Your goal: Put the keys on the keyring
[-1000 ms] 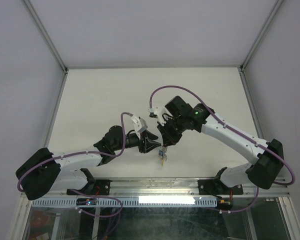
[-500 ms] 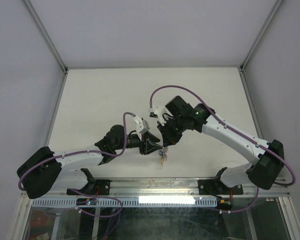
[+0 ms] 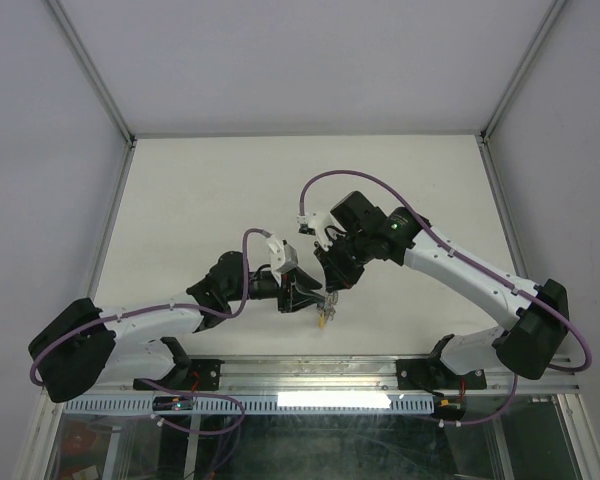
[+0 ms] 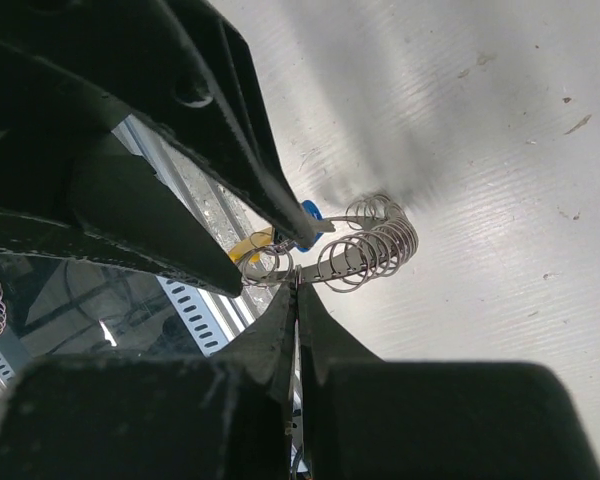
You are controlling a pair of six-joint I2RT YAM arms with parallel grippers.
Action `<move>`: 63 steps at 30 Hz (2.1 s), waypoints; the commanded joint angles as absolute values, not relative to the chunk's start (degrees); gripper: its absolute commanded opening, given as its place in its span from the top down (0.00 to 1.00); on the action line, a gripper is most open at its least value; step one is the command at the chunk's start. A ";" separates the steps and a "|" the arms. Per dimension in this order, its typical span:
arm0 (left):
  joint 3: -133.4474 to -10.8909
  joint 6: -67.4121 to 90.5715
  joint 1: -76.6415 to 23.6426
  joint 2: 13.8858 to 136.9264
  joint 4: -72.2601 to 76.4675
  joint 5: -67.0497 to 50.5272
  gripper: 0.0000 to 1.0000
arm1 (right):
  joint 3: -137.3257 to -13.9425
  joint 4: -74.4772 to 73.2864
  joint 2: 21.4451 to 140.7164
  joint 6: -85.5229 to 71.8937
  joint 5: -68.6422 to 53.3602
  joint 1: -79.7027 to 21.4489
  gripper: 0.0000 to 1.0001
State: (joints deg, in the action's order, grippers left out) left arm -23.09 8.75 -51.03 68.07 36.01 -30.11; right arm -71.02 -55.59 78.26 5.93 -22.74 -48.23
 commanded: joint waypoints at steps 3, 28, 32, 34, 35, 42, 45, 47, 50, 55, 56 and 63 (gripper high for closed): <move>-22.19 3.10 -51.46 64.21 41.52 -30.41 0.70 | -70.94 -52.78 74.95 8.17 -25.09 -48.16 1.00; -25.96 0.16 -51.43 71.17 42.53 -38.85 0.78 | -68.25 -49.83 71.75 12.92 -31.99 -48.23 1.00; -26.39 -0.15 -51.46 71.83 42.22 -40.07 0.90 | -68.12 -49.66 71.65 12.92 -32.16 -48.21 1.00; -26.54 -0.42 -51.42 72.06 42.10 -40.74 0.98 | -68.05 -49.62 71.71 12.99 -32.20 -48.25 1.00; -26.54 -0.55 -51.47 72.15 42.10 -40.96 1.00 | -68.10 -49.61 71.65 13.01 -32.28 -48.25 1.00; -23.46 -1.04 -51.44 70.39 47.02 -41.81 1.00 | -66.73 -47.68 69.87 13.43 -32.55 -48.25 1.00; -20.79 0.09 -51.42 69.65 52.31 -41.59 1.00 | -65.02 -44.60 67.54 13.53 -32.07 -48.22 0.90; -19.23 1.00 -51.42 69.55 55.59 -41.50 1.00 | -63.37 -41.88 65.43 13.70 -31.82 -48.25 0.82; -17.37 2.58 -51.49 69.81 59.62 -41.32 1.00 | -58.94 -36.39 60.98 13.84 -29.90 -48.23 0.73; -16.32 3.84 -51.44 70.13 62.74 -40.79 1.00 | -47.30 -23.21 50.85 15.49 -27.92 -48.20 0.67; -16.28 3.81 -51.42 70.14 62.90 -40.78 1.00 | -44.55 -19.90 48.50 15.54 -27.66 -48.20 0.67; -16.35 3.85 -51.43 70.02 62.96 -40.59 1.00 | -30.95 -5.18 38.62 19.26 -29.12 -48.29 0.69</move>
